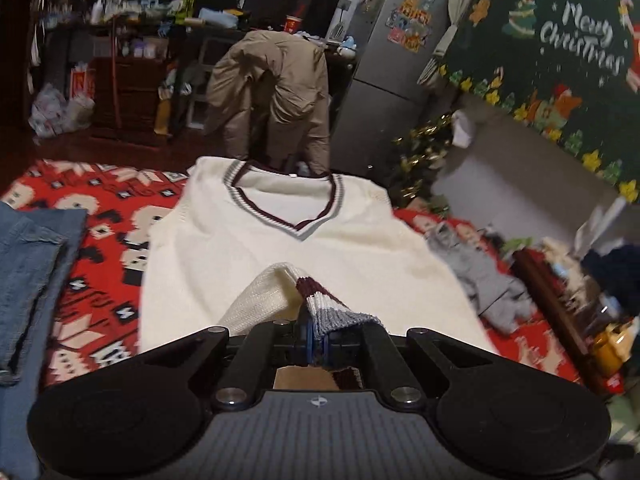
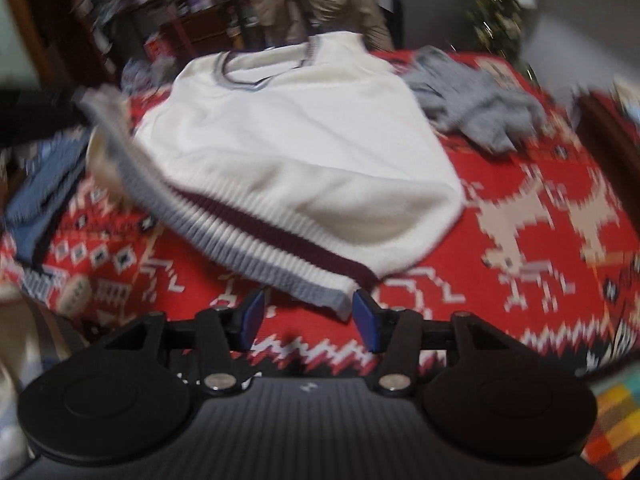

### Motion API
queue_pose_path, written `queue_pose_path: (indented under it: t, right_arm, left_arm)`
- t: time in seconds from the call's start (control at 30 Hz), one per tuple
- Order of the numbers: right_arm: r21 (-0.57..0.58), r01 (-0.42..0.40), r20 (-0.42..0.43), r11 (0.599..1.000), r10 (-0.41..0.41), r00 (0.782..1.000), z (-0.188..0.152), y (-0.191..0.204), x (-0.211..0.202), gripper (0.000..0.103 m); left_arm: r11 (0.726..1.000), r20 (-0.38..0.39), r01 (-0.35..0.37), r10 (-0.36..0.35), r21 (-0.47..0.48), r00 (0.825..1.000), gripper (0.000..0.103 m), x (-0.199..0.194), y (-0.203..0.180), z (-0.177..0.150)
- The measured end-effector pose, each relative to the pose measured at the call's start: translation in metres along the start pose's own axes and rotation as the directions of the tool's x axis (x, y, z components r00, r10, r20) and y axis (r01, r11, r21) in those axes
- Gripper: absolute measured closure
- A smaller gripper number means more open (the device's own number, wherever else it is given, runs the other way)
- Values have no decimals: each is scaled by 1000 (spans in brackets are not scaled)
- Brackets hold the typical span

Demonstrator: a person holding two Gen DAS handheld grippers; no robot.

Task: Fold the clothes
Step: 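Pinch the vest hem with the left gripper while the right gripper pinches it too, then lift the vest by its hem with both grippers and shake it straight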

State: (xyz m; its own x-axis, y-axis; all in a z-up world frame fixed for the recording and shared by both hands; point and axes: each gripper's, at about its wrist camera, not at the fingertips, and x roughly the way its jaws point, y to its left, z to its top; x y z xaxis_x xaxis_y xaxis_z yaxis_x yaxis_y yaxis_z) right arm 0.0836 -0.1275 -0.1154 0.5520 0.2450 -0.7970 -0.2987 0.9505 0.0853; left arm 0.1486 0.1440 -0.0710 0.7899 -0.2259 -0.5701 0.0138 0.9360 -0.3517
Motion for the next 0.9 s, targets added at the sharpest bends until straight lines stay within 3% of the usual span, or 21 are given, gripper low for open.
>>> queue_pose_path:
  t: [0.17, 0.33, 0.6, 0.7, 0.77, 0.8, 0.9]
  right_arm:
    - [-90, 189, -21, 978, -192, 981, 1, 25, 26, 50]
    - [-40, 187, -53, 982, -189, 981, 2, 16, 36, 50]
    - [127, 294, 63, 947, -303, 951, 7, -14, 15, 50]
    - [197, 253, 76, 947, -272, 959, 9, -30, 13, 52]
    - [262, 173, 79, 950, -200, 977, 11, -40, 13, 65]
    - [295, 135, 78, 946, -165, 983, 11, -45, 14, 67]
    - [442, 48, 64, 896, -85, 994, 10, -65, 25, 70]
  left_arm:
    - [996, -22, 66, -68, -59, 997, 99, 6, 15, 0]
    - [993, -13, 95, -96, -66, 995, 99, 1, 17, 4]
    - [995, -15, 83, -84, -58, 996, 99, 2, 19, 2]
    - [995, -23, 78, -80, -60, 997, 99, 4, 20, 1]
    - [995, -28, 74, -76, -60, 997, 99, 6, 21, 1]
    - [996, -32, 72, -75, -61, 997, 99, 6, 21, 0]
    - [996, -44, 68, -71, -63, 996, 99, 9, 22, -1]
